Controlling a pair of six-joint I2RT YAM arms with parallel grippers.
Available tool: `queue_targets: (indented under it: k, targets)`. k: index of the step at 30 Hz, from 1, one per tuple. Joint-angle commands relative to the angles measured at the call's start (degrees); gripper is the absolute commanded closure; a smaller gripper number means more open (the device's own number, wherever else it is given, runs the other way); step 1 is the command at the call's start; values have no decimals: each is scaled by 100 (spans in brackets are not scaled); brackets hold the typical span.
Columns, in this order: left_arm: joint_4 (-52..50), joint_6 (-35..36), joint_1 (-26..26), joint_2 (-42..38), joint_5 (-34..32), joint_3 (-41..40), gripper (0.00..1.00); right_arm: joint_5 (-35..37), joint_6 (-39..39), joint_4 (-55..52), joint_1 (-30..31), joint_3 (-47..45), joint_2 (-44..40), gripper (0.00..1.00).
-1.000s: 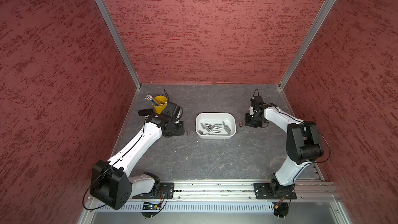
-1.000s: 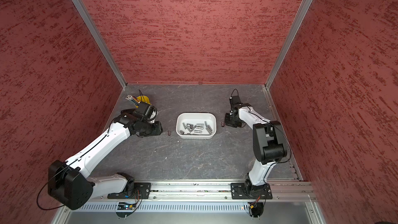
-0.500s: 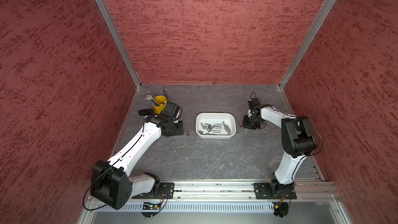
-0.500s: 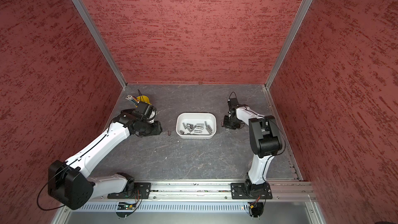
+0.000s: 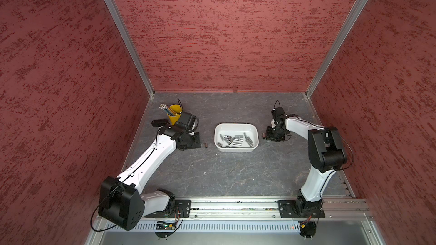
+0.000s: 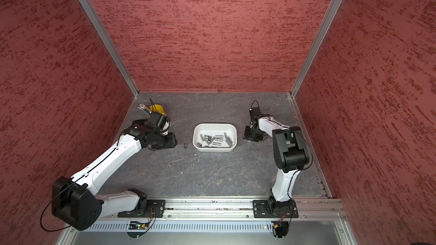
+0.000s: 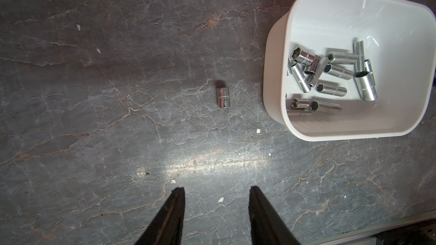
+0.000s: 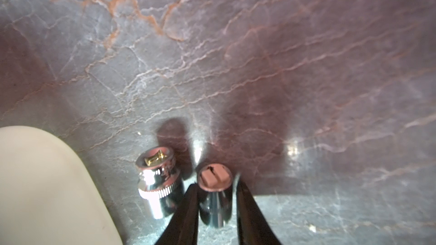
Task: Take out the socket from the storage box
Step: Place the socket head at the center of the board.
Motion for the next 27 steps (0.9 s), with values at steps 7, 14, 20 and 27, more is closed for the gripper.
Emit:
queue_targets:
  k: [7, 14, 20, 27]
  targets:
    - [56, 63, 36, -105, 67, -57, 53, 61, 29, -70, 1, 83, -183, 65]
    - [86, 36, 28, -107, 100, 34, 53, 67, 92, -259, -1, 36, -851, 62]
    - [47, -63, -217, 315, 239, 751, 52, 42, 124, -33, 40, -526, -1608, 61]
    - [108, 7, -1101, 1861, 14, 2126, 51, -13, 270, 648, 374, -1510, -2652, 63]
